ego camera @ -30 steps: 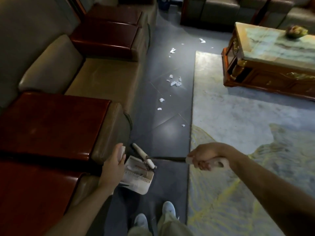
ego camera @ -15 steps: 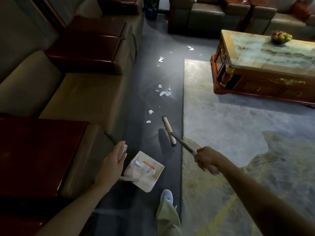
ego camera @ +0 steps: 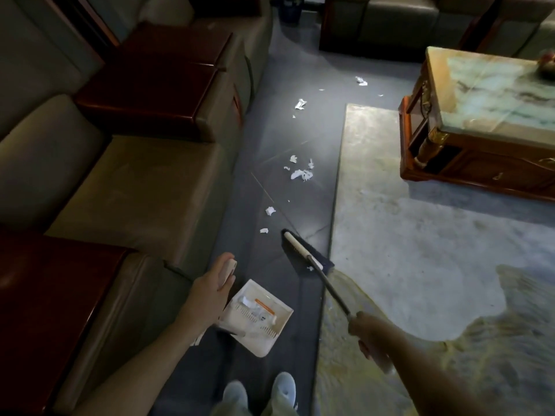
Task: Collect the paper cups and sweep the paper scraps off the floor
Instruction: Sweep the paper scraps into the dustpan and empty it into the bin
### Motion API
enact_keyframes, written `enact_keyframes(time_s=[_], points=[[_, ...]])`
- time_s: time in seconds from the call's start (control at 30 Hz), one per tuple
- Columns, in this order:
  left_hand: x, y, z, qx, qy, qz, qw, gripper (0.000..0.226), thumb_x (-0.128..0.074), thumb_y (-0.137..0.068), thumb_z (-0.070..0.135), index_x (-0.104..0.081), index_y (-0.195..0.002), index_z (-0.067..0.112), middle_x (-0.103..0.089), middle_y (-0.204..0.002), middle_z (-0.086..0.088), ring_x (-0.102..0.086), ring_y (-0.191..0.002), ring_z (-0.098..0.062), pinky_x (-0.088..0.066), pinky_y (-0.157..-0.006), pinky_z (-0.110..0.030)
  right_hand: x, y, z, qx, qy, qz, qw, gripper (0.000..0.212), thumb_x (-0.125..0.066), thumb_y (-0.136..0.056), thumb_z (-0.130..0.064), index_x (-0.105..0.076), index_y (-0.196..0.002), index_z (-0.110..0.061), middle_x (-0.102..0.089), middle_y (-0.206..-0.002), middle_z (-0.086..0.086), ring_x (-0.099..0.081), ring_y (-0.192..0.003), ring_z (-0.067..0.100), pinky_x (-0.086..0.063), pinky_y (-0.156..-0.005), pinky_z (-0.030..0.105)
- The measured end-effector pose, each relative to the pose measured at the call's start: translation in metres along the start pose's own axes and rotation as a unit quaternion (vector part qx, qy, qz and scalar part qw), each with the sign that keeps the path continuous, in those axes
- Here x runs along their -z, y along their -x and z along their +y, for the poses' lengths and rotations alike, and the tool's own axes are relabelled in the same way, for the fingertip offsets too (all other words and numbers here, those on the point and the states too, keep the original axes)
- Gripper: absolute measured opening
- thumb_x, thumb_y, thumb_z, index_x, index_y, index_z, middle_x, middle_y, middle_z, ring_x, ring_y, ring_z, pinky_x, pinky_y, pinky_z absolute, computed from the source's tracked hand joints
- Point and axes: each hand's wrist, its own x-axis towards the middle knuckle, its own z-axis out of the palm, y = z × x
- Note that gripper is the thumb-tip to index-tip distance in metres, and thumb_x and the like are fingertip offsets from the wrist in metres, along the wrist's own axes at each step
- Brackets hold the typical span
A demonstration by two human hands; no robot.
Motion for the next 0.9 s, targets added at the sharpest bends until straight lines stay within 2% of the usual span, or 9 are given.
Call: enact_keyframes(time_s=[0.07, 0.17, 0.23, 0.33, 0.4, 0.5, 0.7, 0.8, 0.9], points=[[-0.006, -0.003, 0.001, 0.018, 0.012, 0.015, 1.000, 0.032, -0.050, -0.097, 0.025, -0.044, -0.126, 0.038, -0.057, -0.095, 0.005, -0.065, -0.093, -0.027, -0.048, -0.067, -0.024, -0.003, 0.003, -0.001, 0.023, 0.050, -0.008, 0.998, 0.024, -0.042, -0.097, -0.011, -0.040, -0.118, -0.001, -0.057, -0.076, 0.013, -0.049, -0.042, 0.014, -0.033, -0.037, 0.017], [-0.017, 0.001, 0.002, 0.020, 0.030, 0.035, 0.999, 0.032, -0.052, -0.096, 0.023, -0.045, -0.124, 0.037, -0.062, -0.100, 0.001, -0.064, -0.092, -0.026, -0.044, -0.070, -0.027, -0.010, 0.012, -0.003, 0.039, 0.118, -0.029, 0.992, 0.032, -0.045, -0.096, -0.015, -0.041, -0.125, -0.002, -0.058, -0.123, 0.018, -0.052, -0.076, 0.019, -0.039, -0.053, 0.024], [-0.022, 0.001, 0.006, 0.016, 0.031, 0.032, 0.999, 0.033, -0.052, -0.096, 0.023, -0.045, -0.126, 0.035, -0.063, -0.113, -0.001, -0.063, -0.100, -0.024, -0.045, -0.077, -0.028, -0.014, 0.022, -0.005, 0.051, 0.153, -0.066, 0.985, 0.018, -0.044, -0.094, -0.014, -0.043, -0.110, -0.005, -0.056, -0.129, 0.018, -0.053, -0.070, 0.018, -0.040, -0.050, 0.019], [-0.021, -0.007, 0.010, -0.010, 0.008, 0.040, 0.999, 0.035, -0.052, -0.096, 0.022, -0.045, -0.130, 0.028, -0.061, -0.125, -0.003, -0.058, -0.112, -0.023, -0.043, -0.083, -0.027, -0.006, 0.035, -0.006, 0.064, 0.171, -0.114, 0.977, 0.016, -0.052, -0.089, -0.017, -0.048, -0.102, -0.009, -0.064, -0.096, 0.009, -0.057, -0.062, 0.011, -0.045, -0.054, 0.018], [-0.017, -0.015, 0.012, -0.026, 0.002, 0.044, 0.999, 0.036, -0.052, -0.096, 0.020, -0.046, -0.131, 0.025, -0.062, -0.121, -0.006, -0.060, -0.110, -0.025, -0.044, -0.079, -0.026, 0.007, 0.042, -0.007, 0.069, 0.120, -0.140, 0.980, 0.025, -0.056, -0.084, -0.015, -0.057, -0.107, -0.006, -0.059, -0.066, -0.001, -0.053, -0.044, 0.002, -0.042, -0.045, 0.015], [-0.010, -0.024, 0.012, -0.053, -0.009, 0.033, 0.998, 0.033, -0.052, -0.096, 0.020, -0.047, -0.128, 0.026, -0.064, -0.112, -0.006, -0.062, -0.102, -0.023, -0.041, -0.070, -0.019, 0.029, 0.050, -0.012, 0.094, 0.077, -0.129, 0.984, 0.040, -0.056, -0.081, -0.010, -0.055, -0.121, -0.004, -0.055, -0.045, -0.006, -0.051, -0.036, 0.003, -0.043, -0.041, 0.018], [0.012, -0.043, 0.011, -0.048, 0.006, 0.051, 0.998, 0.034, -0.051, -0.097, 0.020, -0.046, -0.129, 0.027, -0.062, -0.117, -0.007, -0.055, -0.084, -0.003, -0.038, -0.063, -0.008, 0.043, 0.056, -0.037, 0.110, -0.036, -0.119, 0.986, 0.049, -0.051, -0.085, 0.000, -0.045, -0.131, -0.017, -0.050, -0.038, -0.003, -0.047, -0.031, 0.010, -0.038, -0.035, 0.018], [0.022, -0.064, 0.014, -0.034, 0.010, 0.054, 0.998, 0.040, -0.050, -0.097, 0.019, -0.042, -0.135, 0.025, -0.054, -0.134, -0.007, -0.055, -0.116, -0.022, -0.040, -0.084, -0.021, 0.047, 0.041, -0.058, 0.132, -0.037, -0.064, 0.989, 0.053, -0.053, -0.084, -0.002, -0.046, -0.135, -0.017, -0.054, -0.042, -0.002, -0.050, -0.035, 0.012, -0.041, -0.038, 0.021], [0.029, -0.083, 0.017, -0.029, 0.006, 0.055, 0.998, 0.040, -0.050, -0.097, 0.019, -0.042, -0.136, 0.023, -0.050, -0.139, -0.006, -0.048, -0.126, -0.024, -0.036, -0.091, -0.024, 0.049, 0.021, -0.074, 0.137, -0.041, -0.012, 0.990, 0.053, -0.054, -0.083, -0.002, -0.048, -0.133, -0.016, -0.057, -0.053, 0.003, -0.054, -0.040, 0.016, -0.045, -0.042, 0.024]])
